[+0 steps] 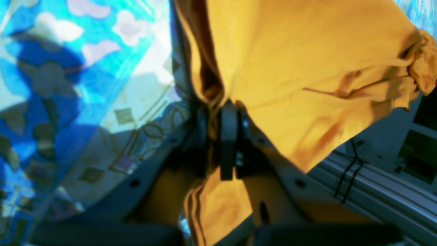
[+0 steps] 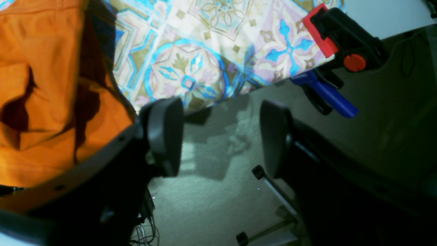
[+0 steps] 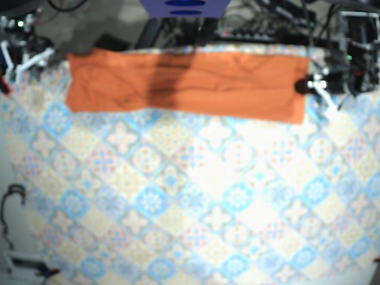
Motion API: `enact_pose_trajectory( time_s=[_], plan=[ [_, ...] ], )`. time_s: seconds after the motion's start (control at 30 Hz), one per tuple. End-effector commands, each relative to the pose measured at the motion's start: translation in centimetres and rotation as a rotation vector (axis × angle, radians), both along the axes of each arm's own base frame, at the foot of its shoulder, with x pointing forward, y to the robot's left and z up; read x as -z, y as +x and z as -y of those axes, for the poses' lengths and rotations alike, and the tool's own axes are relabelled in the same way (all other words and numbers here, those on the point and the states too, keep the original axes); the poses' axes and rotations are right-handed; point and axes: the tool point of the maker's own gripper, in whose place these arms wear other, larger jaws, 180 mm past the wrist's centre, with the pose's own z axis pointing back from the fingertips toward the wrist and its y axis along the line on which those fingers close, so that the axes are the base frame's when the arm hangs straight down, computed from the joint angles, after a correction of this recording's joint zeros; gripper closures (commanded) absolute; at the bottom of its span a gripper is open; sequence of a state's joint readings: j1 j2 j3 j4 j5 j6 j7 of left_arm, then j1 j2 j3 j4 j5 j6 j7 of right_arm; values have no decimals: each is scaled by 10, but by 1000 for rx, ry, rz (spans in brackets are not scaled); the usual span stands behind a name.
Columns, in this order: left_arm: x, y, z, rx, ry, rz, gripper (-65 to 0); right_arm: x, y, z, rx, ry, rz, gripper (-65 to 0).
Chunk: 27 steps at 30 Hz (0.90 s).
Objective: Fold the T-shirt properly
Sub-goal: 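Close the left gripper on the end of the orange strip, then lift the strip end with the left gripper toward the strip's middle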
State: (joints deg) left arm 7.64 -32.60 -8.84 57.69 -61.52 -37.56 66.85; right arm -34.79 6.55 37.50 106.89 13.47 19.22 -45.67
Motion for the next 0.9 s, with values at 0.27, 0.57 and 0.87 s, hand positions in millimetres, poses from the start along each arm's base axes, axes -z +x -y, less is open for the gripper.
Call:
enact_pose_trajectory(
  time_s=[0.27,0.57,0.87],
  plan=[
    [-35,15,39,215,35,134,0,-3,8,-6,-39,-4,15,-345],
    [-61,14,103,480,9,226,0,-2,8,-8,-43,-1,15,-345],
    [-84,20,174,768,-40,313,0,-2,8,-8,-43,-1,15,-345]
  ],
)
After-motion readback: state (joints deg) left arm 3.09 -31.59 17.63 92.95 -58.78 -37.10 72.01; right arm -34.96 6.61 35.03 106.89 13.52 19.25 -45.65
